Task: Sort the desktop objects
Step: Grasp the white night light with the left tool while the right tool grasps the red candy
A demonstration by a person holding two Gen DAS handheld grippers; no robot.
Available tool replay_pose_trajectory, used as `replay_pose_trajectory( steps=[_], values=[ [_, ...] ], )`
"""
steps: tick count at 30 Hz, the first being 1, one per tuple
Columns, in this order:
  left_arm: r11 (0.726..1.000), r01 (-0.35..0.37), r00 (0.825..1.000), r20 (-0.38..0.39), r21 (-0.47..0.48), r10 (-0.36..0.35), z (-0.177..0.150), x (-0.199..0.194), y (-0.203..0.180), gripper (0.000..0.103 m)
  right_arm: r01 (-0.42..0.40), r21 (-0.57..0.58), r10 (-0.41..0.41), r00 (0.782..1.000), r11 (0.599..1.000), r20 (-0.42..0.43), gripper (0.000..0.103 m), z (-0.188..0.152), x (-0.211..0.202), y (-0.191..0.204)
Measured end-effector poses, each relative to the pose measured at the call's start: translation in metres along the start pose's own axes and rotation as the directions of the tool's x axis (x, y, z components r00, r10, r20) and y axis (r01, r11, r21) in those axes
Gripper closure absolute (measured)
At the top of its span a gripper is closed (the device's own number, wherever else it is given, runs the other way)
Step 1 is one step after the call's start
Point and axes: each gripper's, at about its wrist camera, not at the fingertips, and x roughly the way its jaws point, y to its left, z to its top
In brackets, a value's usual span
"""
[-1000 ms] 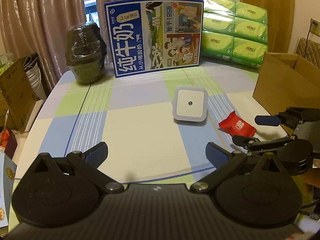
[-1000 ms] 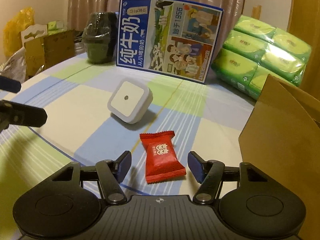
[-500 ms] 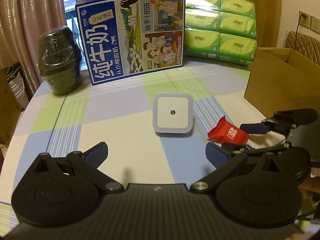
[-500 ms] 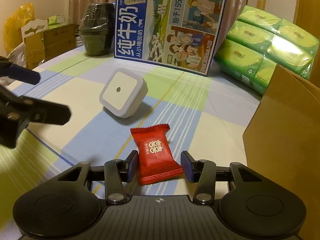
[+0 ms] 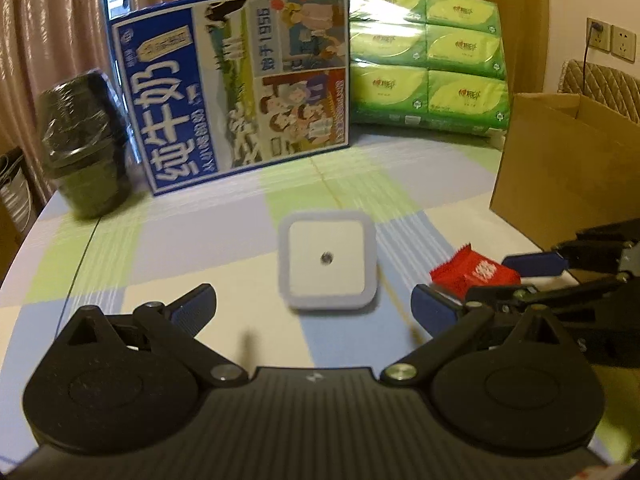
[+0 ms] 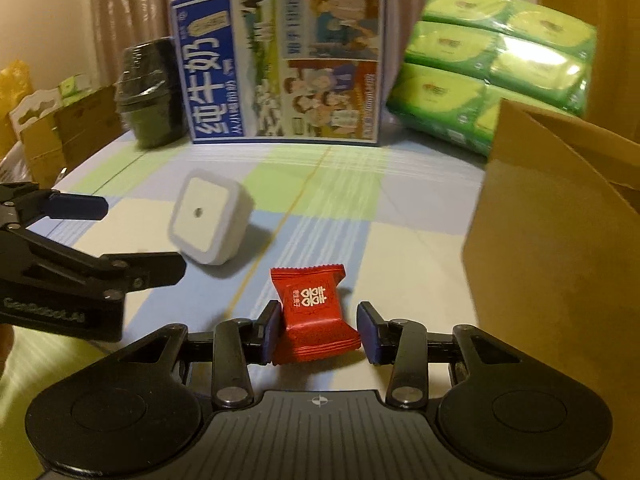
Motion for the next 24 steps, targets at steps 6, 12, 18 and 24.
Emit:
replay_pose_trajectory(
  steps=[6, 12, 18, 24],
  values=[
    [0.999, -0.010, 1.000, -0.024, 0.039, 0.011, 0.010, 0.029, -0.013, 0.016, 0.008, 0.000, -0.008, 1.000, 1.000, -0.008, 0.065, -0.009, 0.001, -0.007],
    [0.999, 0.016, 0.998, -0.056, 0.035, -0.014, 0.015, 0.050, -0.012, 0.023, 0.009, 0.005, -0.009, 1.000, 1.000, 0.000, 0.065, -0.012, 0.001, -0.007],
    [1.000, 0.021, 0.997, -0.079, 0.012, -0.020, 0.015, 0.051, -0.013, 0.042, 0.012, -0.006, -0.012, 1.000, 1.000, 0.006, 0.065, -0.014, 0.000, -0.006],
    [1.000, 0.022, 0.994, -0.110, -0.010, -0.023, 0.005, 0.019, -0.017, 0.042, 0.003, -0.011, -0.003, 1.000, 1.000, -0.016, 0.066, -0.020, -0.015, -0.002]
  ],
)
